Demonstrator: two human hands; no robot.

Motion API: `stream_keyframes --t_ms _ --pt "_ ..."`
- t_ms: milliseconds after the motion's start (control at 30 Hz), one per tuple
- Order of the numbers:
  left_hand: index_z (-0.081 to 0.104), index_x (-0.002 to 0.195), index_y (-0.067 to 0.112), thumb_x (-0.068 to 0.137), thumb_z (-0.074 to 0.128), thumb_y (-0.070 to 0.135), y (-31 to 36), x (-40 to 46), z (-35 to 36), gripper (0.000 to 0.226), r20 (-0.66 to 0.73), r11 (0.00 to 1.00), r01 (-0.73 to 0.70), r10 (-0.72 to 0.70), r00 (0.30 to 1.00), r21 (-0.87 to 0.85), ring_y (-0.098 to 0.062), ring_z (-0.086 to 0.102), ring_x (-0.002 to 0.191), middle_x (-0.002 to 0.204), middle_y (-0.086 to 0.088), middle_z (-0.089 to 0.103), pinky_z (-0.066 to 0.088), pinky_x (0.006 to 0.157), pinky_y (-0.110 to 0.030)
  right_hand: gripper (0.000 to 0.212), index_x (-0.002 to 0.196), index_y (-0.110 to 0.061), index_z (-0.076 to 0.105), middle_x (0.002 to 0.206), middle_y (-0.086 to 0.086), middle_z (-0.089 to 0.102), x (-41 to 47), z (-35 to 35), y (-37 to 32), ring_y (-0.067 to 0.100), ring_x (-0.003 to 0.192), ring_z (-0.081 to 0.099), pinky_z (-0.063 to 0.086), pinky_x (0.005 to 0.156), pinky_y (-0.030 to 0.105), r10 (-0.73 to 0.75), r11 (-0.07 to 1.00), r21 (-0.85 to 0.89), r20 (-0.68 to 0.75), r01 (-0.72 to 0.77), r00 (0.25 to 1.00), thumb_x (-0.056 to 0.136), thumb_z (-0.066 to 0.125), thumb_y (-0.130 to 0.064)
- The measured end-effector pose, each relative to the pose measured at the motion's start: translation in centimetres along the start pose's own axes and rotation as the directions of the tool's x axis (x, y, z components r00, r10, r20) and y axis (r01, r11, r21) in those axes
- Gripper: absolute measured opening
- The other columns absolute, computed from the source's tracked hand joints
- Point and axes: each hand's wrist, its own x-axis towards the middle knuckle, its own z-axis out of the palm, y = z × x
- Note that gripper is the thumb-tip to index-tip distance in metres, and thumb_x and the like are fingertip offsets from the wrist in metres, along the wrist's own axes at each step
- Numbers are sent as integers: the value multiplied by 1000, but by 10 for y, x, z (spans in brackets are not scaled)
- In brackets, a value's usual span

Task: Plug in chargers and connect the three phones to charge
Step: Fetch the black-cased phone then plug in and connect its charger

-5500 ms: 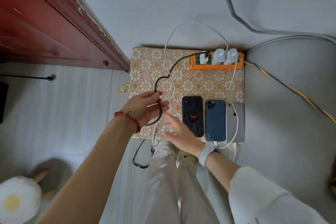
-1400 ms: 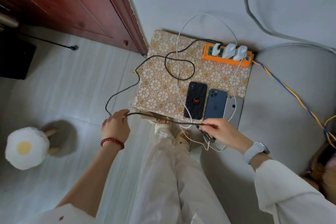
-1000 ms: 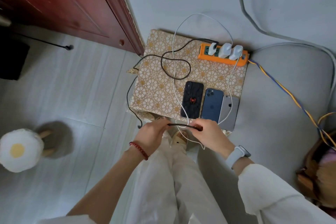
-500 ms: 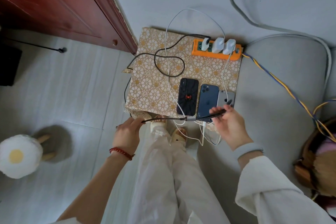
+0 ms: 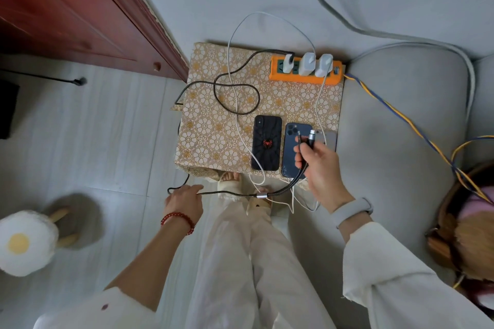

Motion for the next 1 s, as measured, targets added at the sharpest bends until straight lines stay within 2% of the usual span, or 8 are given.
stream_keyframes --t_ms 167,333,467,567,700,800,867,1000 --pt "41 129 18 88 43 17 38 7 -2 42 32 991 -124 126 992 -55 -29 41 122 136 -9 42 39 98 -44 11 84 -4 58 74 12 64 -8 9 10 19 63 65 55 66 31 134 989 62 26 -136 991 87 51 3" --pt "32 135 17 88 41 15 80 17 4 48 53 959 -283 283 958 -11 -27 24 135 149 -6 25 37 104 -46 10 78 -4 58 65 10 62 -13 7 30 27 63 58 51 72 44 191 981 24 -21 -191 981 84 54 3" --pt "7 143 22 91 37 20 103 36 20 60 151 885 -418 393 907 207 -26 -8 142 156 -1 -5 16 115 -47 8 78 -4 62 60 6 63 -6 -1 52 17 55 63 58 64 33 158 983 -88 -68 -164 985 81 57 2" --pt "-7 143 22 94 27 32 109 53 33 59 208 811 -476 429 879 341 -25 -21 140 154 3 -15 2 116 -50 11 71 -12 62 57 3 63 3 -2 78 13 49 66 56 53 26 158 961 -210 -115 -179 981 78 63 -3" --pt "-6 143 21 95 27 31 93 64 44 59 145 735 -496 490 860 462 -24 -19 140 155 2 -12 -1 114 -51 18 66 -19 53 66 10 65 17 1 112 15 48 64 48 49 27 243 911 -302 -160 -281 957 78 62 -8" --pt "-4 142 24 93 33 25 67 64 43 62 91 744 -469 489 868 475 -23 -11 142 156 -2 -6 3 114 -51 19 68 -16 48 82 21 67 24 4 126 21 53 58 42 51 28 325 909 -232 -121 -345 938 82 55 -5" --pt "-1 143 25 93 32 27 49 65 38 60 96 736 -452 472 876 504 -22 -9 143 156 -2 -4 5 114 -51 19 70 -15 48 78 19 66 27 9 130 16 48 57 44 45 24 329 914 -205 -128 -350 935 84 54 -4" --pt "36 135 14 89 45 21 42 66 26 48 2 717 -463 542 841 522 -28 18 141 148 -9 33 13 111 -58 18 68 -12 51 63 11 59 30 24 133 18 45 53 45 43 20 309 921 -196 -156 -336 938 82 56 -2"
